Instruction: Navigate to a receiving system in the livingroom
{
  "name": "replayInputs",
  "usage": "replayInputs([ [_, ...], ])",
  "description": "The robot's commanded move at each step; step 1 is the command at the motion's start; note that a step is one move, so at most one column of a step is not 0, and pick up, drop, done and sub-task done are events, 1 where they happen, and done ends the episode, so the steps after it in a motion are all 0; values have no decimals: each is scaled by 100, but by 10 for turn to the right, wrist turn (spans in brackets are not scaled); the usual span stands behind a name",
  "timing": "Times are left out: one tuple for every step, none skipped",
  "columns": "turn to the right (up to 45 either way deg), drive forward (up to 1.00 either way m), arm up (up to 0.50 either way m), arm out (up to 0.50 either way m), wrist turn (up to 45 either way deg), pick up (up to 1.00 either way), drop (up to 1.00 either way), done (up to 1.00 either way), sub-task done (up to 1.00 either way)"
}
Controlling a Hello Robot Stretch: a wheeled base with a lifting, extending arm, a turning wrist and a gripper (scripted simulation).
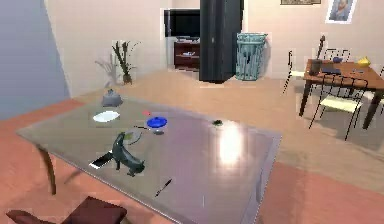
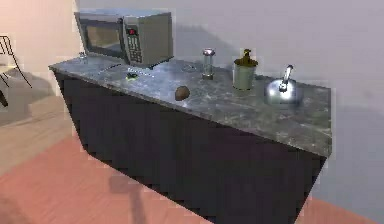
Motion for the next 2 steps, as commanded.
replayInputs([
  [-450, 0, 0, 0, 0, 0, 0, 0, 0],
  [-450, 0, 0, 0, 0, 0, 0, 0, 0],
])
